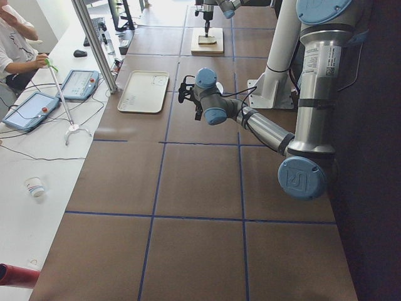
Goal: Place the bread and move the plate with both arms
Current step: 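Lower the right gripper onto the bread slice on the bamboo board and grasp it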
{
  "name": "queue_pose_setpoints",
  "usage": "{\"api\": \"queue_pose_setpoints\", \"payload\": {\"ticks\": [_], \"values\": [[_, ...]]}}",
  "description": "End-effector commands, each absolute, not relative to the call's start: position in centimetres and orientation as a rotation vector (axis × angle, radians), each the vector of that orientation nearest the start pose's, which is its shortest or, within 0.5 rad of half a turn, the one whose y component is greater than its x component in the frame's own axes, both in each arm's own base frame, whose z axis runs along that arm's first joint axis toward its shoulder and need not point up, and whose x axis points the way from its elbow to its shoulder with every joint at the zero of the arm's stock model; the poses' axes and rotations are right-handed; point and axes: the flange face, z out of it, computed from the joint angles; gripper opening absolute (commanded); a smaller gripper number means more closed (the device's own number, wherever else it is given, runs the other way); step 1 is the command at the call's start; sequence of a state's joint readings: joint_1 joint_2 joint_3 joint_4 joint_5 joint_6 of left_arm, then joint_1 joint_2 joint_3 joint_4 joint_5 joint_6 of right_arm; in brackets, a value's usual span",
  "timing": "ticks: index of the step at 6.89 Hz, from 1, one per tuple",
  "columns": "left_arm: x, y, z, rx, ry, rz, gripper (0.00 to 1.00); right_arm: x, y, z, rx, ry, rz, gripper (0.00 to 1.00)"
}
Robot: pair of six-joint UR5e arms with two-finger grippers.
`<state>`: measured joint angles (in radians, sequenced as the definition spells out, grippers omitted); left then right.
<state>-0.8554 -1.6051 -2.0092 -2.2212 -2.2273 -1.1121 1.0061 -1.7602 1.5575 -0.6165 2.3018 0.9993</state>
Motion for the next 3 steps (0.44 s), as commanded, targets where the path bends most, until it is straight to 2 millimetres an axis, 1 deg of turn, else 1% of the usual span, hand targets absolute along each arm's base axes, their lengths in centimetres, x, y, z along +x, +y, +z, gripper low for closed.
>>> {"api": "queue_pose_setpoints", "payload": {"ticks": [1, 2, 3], "values": [[25.6, -40.6, 35.1, 0.198, 1.208, 0.022, 1.0, -17.7, -39.7, 60.7, 0.029, -1.069, 0.073, 0.0], [25.3, -40.3, 35.0, 0.2, 1.211, 0.023, 1.0, -17.9, -39.6, 57.0, 0.051, -1.129, 0.027, 0.0], [25.3, -40.3, 35.0, 0.199, 1.21, 0.022, 1.0, -18.7, -40.8, 54.4, 0.078, -1.162, 0.004, 0.0]]}}
